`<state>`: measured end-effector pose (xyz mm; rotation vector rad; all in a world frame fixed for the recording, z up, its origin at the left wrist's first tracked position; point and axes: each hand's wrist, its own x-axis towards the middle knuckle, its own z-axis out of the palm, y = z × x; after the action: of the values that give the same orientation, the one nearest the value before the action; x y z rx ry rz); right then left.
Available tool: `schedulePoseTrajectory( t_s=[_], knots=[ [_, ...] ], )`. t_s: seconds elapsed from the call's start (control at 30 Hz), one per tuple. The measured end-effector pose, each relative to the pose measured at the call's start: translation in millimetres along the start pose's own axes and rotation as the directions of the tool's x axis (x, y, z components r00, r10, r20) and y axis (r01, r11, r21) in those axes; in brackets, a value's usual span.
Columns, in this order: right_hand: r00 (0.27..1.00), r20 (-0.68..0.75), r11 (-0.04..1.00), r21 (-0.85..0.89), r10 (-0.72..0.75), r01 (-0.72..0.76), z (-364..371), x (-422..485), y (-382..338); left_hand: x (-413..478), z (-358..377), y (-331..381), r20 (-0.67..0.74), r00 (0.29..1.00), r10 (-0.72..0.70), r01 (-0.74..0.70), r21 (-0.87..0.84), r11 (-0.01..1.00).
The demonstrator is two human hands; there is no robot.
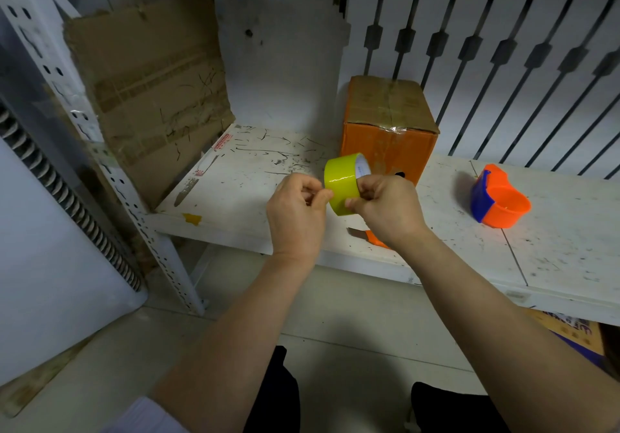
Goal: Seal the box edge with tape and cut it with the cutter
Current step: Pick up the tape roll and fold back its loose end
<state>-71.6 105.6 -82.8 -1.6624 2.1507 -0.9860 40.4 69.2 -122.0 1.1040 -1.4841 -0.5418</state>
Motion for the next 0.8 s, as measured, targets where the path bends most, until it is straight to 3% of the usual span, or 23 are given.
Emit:
schedulePoseTrajectory(
  t_s=[0.2, 0.47, 0.67, 0.8],
  knots=[
    [0.998, -0.040, 0.989, -0.142, -0.039, 0.033, 1, 0, -4, 5, -1, 0, 0.056, 0.997, 0.047, -0.051, 0.068, 0.996],
    [0.996, -0.013, 0.920, -0.383, -0.092, 0.080, -3, -5, -12, 18, -7, 9, 0.237, 0.965, 0.114, -0.196, 0.359, 0.913],
    [0.997, 0.018, 0.900, -0.429, -0.074, 0.075, -6, -7, -14, 27, -9, 15, 0.376, 0.912, 0.164, -0.340, 0.471, 0.814],
    [0.998, 0.024, 0.903, -0.426, -0.060, 0.064, -5, -10, -17, 25, -8, 16, 0.379, 0.903, 0.203, -0.381, 0.484, 0.788]
  ],
)
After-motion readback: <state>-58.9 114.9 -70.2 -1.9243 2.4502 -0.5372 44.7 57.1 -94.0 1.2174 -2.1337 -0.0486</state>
